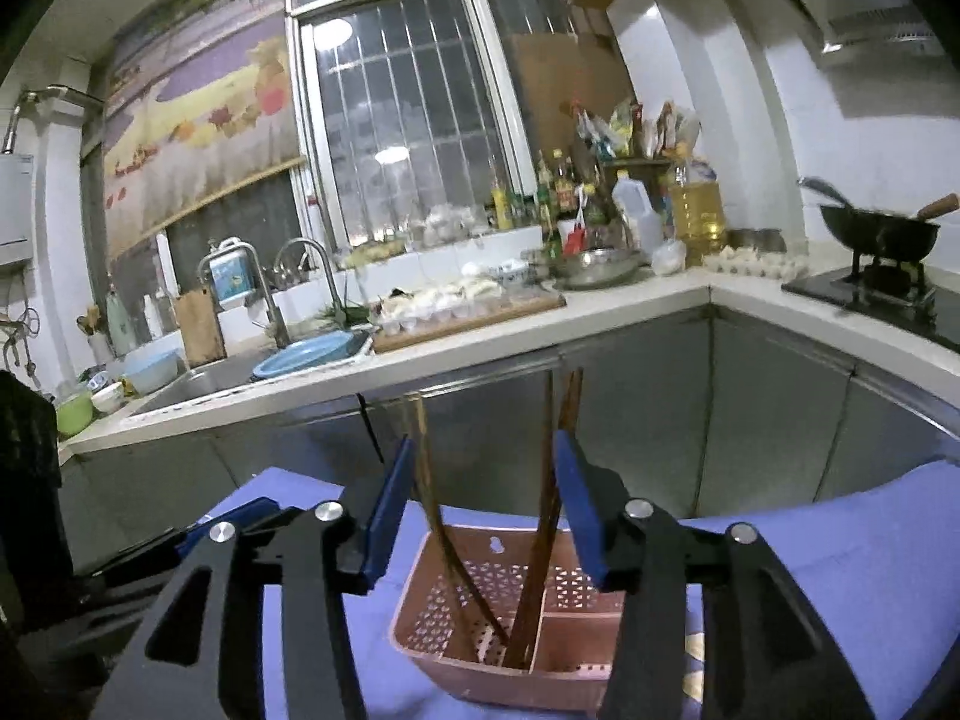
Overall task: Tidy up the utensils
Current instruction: 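Lift both chopsticks into the pink basket and open both grippers, then move both open grippers back over the remaining chopsticks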
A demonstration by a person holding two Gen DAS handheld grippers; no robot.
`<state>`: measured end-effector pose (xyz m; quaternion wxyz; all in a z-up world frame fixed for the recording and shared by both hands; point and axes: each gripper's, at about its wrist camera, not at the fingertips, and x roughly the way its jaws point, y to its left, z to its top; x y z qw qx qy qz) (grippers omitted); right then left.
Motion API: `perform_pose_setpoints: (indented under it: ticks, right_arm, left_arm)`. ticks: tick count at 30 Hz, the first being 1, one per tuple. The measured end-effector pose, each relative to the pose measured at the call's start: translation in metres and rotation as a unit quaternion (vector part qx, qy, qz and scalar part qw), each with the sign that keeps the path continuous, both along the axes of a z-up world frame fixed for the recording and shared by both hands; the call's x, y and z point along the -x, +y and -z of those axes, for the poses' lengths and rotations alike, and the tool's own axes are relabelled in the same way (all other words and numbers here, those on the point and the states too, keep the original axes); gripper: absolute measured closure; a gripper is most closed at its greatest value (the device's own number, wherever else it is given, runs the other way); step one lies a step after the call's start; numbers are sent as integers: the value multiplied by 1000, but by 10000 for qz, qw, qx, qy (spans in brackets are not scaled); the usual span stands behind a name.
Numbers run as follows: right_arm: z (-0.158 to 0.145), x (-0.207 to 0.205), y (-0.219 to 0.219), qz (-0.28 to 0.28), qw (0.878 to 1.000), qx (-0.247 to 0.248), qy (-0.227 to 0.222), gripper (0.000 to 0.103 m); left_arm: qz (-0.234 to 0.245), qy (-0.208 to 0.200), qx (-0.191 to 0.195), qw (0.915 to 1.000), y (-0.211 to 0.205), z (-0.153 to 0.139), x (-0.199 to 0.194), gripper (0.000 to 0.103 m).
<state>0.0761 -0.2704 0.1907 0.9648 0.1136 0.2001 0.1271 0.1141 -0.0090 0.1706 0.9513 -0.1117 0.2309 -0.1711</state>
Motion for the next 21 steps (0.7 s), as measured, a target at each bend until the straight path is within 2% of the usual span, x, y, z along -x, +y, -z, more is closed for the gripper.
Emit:
perform_pose_setpoints:
  ticks: [3,8,9,12,16,21]
  right_arm:
    - [-9,29,-1,-41,9999,-99,-123,50]
    - [2,93,-1,-52,9993,-344,-153,25]
    - [8,104,-2,-51,9992,-385,-95,24]
    - [36,133,0,-60,9986,-431,311,20]
    - [86,160,-1,-25,9906,-466,1287,20]
    - [125,186,-1,181,9796,-401,1962,24]
  left_arm:
    - [-71,-94,104,9999,12,0,29,64]
    - [2,56,21,10000,22,26,76,64]
    - [27,185,-24,9998,24,38,86,64]
    - [111,601,-119,9981,26,68,103,64]
    - [225,1079,-184,9937,27,102,116,64]
    - [326,1389,-204,9896,26,125,127,64]
